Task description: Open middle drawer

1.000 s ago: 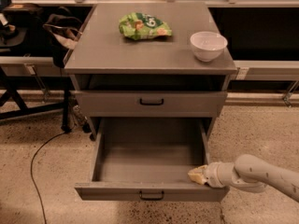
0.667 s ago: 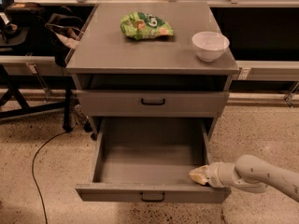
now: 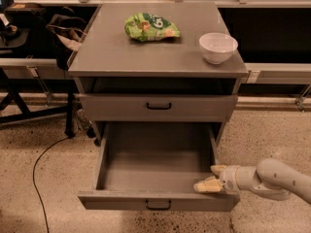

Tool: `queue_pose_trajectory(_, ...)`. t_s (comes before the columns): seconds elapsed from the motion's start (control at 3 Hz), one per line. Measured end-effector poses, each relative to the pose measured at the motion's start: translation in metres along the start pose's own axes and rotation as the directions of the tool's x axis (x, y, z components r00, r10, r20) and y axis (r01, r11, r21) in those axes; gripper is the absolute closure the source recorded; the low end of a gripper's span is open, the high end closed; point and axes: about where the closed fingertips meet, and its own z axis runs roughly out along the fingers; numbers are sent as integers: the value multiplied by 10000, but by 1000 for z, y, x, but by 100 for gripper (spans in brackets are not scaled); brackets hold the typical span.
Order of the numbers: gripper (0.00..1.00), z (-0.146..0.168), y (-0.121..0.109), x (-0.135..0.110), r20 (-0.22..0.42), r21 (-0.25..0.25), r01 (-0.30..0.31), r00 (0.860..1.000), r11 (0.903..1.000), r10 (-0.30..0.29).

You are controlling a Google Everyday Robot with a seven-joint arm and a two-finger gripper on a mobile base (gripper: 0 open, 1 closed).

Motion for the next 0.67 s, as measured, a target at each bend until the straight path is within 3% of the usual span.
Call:
queue_pose_trajectory(0.33,0,-31,6,-50,1030,96,151,9946,9998,-160)
queue_pose_trajectory(0.67,0,-31,6,-50,1034,95,150,9945,9998,-159)
